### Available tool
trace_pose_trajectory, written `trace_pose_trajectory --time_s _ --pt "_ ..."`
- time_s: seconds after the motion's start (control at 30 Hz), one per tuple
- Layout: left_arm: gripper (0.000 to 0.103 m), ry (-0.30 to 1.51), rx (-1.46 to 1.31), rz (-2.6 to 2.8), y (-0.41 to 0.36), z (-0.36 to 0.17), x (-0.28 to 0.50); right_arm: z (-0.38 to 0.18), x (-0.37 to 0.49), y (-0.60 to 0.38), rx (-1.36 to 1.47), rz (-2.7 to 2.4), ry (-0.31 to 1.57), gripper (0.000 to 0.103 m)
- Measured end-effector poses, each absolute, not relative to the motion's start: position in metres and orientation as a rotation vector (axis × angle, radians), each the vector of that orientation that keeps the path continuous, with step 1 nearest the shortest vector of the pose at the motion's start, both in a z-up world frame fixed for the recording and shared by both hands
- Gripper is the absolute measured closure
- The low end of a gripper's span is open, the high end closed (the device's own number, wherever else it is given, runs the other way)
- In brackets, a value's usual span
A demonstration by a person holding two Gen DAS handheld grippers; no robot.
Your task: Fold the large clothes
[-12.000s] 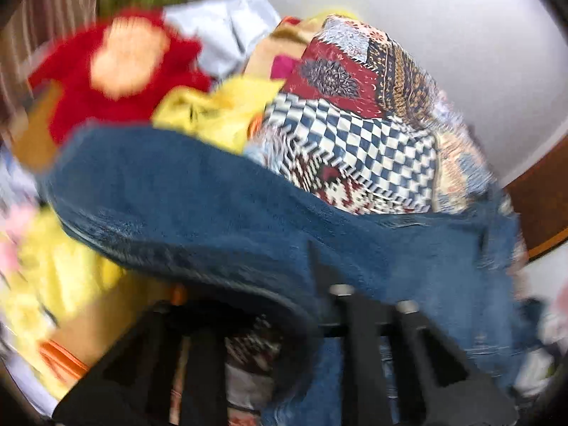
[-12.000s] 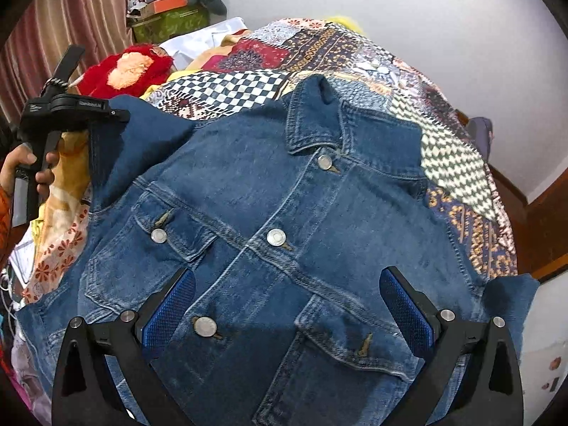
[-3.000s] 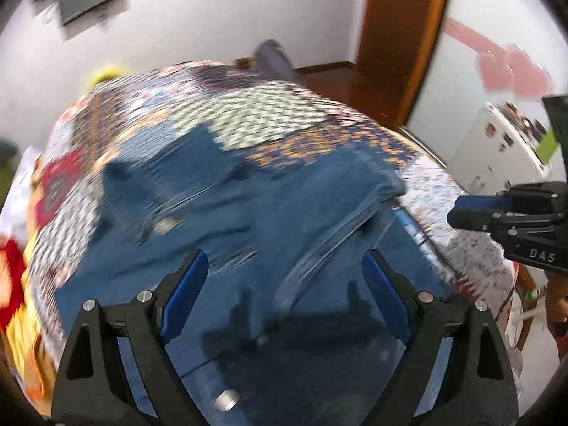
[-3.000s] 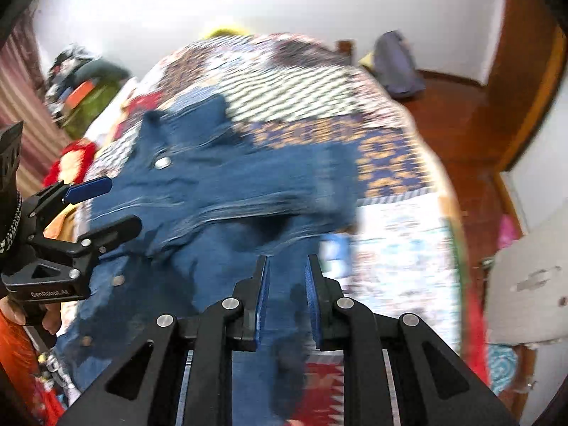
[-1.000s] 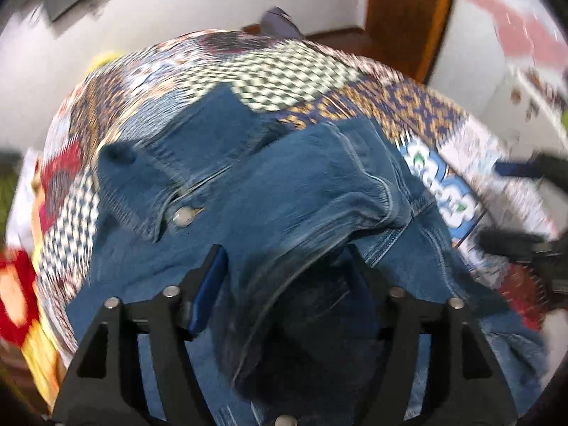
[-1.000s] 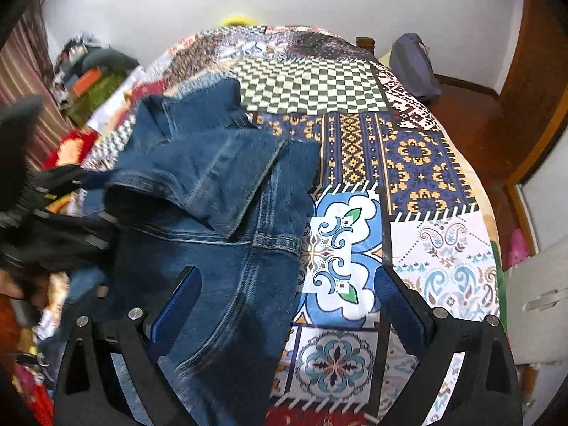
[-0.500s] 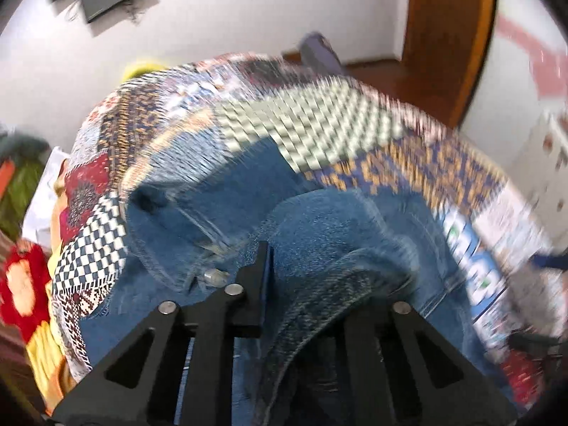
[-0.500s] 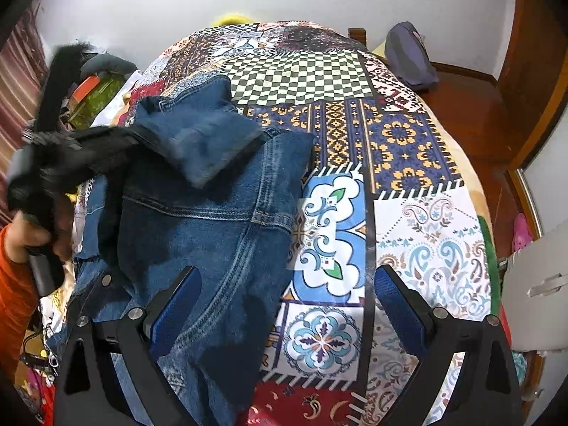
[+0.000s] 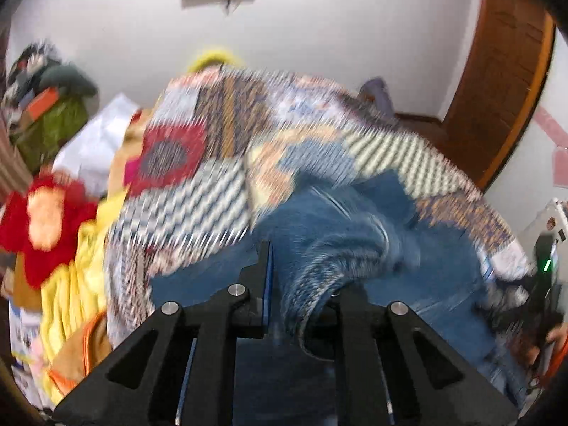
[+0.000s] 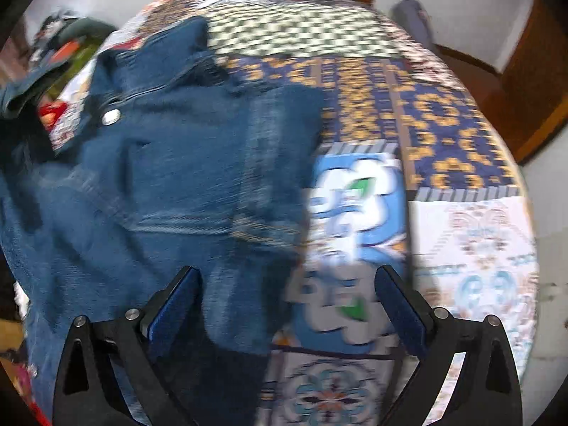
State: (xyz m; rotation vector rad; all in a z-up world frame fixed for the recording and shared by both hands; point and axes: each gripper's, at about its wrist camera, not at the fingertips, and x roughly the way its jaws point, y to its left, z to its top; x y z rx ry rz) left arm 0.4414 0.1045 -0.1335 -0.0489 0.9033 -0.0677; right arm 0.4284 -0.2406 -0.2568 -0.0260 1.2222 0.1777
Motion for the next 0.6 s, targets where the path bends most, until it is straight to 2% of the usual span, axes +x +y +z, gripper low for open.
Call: trace_pose_trajectory --time_s 0.13,0.23,0.3,0.37,0.53,0.6 --pt "0.087 1.011 -0.052 -0.044 0.128 -0.185 0.419 -0.259 0.428 -0.247 -0.009 0.166 1.241 0.004" --pt "0.075 1.098 -0.142 -0.039 0.151 -0.223 0.400 -0.258 0.425 -0.238 -0.064 0.140 1.227 0.004" --pt "0.058 1.123 -0.201 -0.021 0.164 -0.243 0.386 -0.258 0.425 -0.233 -0.083 0.127 1.224 0.004" --pt "0.052 1.120 -0.238 -0.008 0.173 -0.253 0.376 -0.257 0.425 -0.234 -0.079 0.122 1.228 0.004" --pt "0.049 1.105 -0.369 0.009 0.197 -0.262 0.356 -0.260 0.427 -0.237 -0.040 0.115 1.244 0.003" --pt "0.050 1.110 -0.325 0.069 0.201 -0.261 0.351 -0.260 0.426 -0.237 -0.039 0.113 1.243 0.003"
